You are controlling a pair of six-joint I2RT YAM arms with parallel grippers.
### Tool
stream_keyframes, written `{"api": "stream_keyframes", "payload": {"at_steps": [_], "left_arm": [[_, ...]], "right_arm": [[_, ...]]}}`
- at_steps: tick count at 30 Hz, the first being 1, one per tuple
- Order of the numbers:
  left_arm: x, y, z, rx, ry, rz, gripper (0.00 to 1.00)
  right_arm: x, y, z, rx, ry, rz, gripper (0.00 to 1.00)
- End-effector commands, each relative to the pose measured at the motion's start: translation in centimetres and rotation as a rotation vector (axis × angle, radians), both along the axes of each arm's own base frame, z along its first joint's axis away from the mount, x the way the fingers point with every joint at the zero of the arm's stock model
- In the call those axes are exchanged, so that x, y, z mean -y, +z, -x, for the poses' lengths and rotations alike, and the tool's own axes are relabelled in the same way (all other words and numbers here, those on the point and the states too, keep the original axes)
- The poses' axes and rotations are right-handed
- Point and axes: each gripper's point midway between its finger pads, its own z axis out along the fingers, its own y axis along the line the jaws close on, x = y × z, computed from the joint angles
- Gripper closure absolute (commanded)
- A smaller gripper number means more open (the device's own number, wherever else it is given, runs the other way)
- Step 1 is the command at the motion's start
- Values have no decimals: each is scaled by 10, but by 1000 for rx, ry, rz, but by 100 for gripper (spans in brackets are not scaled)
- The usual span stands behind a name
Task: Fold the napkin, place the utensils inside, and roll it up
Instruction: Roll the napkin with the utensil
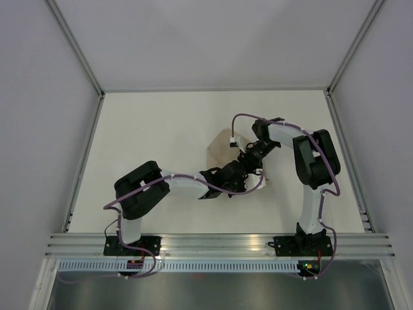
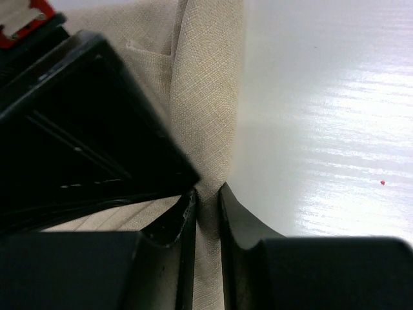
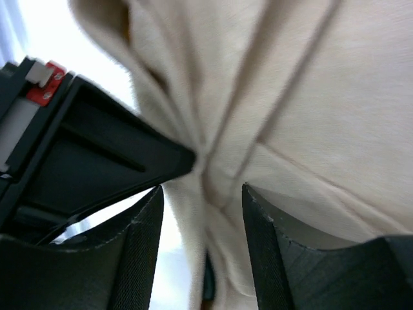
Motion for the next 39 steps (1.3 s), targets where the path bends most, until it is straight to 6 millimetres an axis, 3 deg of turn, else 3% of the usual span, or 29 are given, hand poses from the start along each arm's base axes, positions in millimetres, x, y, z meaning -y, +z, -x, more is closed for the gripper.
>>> {"api": "stream_keyframes", "payload": {"at_steps": [1, 5, 13, 20, 21, 22, 23, 24, 26, 27, 28, 29, 31, 32, 34, 35, 36, 38, 39], "left_arm": [[-29, -62, 64, -330, -62, -156, 98], [-28, -61, 67, -406, -62, -148, 98], [-25, -56, 68, -575, -45, -138, 98], [-26, -48, 72, -746, -30, -131, 98], [-27, -46, 73, -771, -27, -133, 98], [-26, -40, 72, -813, -29, -134, 98], [-28, -44, 74, -844, -23, -155, 98], [-23, -40, 70, -847, -28, -149, 98], [-29, -45, 73, -900, -5, -195, 98], [-25, -42, 69, -907, -3, -190, 98], [-29, -42, 71, -943, 10, -213, 98], [-31, -47, 72, -966, 17, -229, 98], [-27, -42, 67, -1000, 28, -218, 98], [-28, -42, 67, -1023, 39, -225, 98], [-26, -43, 62, -1039, 53, -220, 98], [-27, -43, 61, -1049, 63, -226, 98], [-23, -43, 57, -1055, 66, -220, 98], [-23, -43, 56, -1078, 82, -224, 98], [-19, -45, 53, -1082, 81, -223, 98]], "right_arm": [[-15, 10, -66, 299, -93, -68, 41], [-4, 20, -85, 342, -250, -60, 39], [20, 65, -135, 489, -533, -159, 37], [67, 96, -157, 544, -764, -247, 37], [69, 112, -155, 580, -771, -275, 37], [85, 122, -159, 609, -812, -297, 37], [89, 121, -152, 614, -824, -302, 37], [92, 141, -148, 673, -821, -327, 37], [97, 144, -131, 713, -803, -330, 37], [97, 163, -121, 783, -786, -347, 37], [97, 157, -109, 804, -764, -337, 37], [96, 175, -98, 879, -735, -353, 37], [96, 171, -79, 892, -720, -338, 36], [94, 183, -68, 969, -657, -347, 37], [90, 173, -44, 948, -595, -330, 38], [87, 179, -33, 1016, -510, -338, 39], [85, 166, -16, 966, -471, -320, 39], [84, 160, -2, 1007, -376, -292, 39], [84, 146, 11, 947, -355, -263, 38]]}}
